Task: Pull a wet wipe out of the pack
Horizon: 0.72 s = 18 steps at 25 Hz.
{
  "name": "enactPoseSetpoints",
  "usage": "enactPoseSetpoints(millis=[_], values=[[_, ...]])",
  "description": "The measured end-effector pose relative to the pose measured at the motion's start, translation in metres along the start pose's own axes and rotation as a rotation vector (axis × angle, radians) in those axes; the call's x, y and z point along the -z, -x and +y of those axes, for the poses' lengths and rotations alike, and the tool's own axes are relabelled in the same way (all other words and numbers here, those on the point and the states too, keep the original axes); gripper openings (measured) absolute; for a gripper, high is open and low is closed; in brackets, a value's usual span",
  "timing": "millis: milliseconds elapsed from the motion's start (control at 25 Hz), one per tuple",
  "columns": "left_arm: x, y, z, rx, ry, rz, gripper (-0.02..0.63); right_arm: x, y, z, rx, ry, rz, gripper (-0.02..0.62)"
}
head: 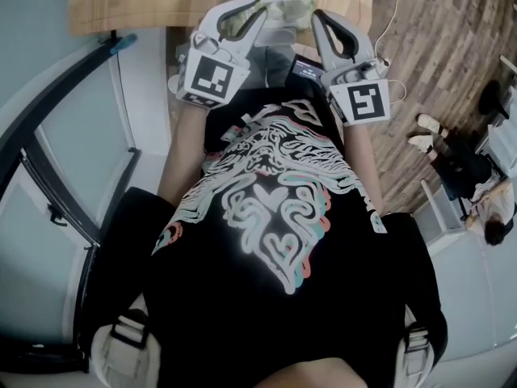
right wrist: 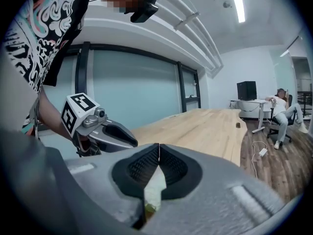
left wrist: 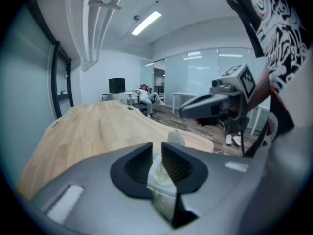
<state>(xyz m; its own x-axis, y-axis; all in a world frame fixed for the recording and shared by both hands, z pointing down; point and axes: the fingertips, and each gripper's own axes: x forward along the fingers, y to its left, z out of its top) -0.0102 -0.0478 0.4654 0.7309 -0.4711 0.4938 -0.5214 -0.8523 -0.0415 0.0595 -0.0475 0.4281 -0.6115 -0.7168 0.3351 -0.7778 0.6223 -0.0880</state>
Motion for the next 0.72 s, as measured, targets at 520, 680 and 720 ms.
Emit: enactPoseSetpoints(millis=[520, 680, 720], values=[[0.032, -0.019, -0.024, 0.151, 0.076, 0.127, 0.072, 0.030, -0.010, 0.023, -0.085, 0.056, 0.107, 0.005], [0.038, -0.022, -0.025, 0.192, 0.089, 0.164, 0.072, 0.032, -0.013, 0.029, -0.101, 0.047, 0.107, 0.005], [0.040, -0.024, -0.026, 0.199, 0.097, 0.175, 0.072, 0.032, -0.013, 0.030, -0.107, 0.042, 0.104, 0.005]])
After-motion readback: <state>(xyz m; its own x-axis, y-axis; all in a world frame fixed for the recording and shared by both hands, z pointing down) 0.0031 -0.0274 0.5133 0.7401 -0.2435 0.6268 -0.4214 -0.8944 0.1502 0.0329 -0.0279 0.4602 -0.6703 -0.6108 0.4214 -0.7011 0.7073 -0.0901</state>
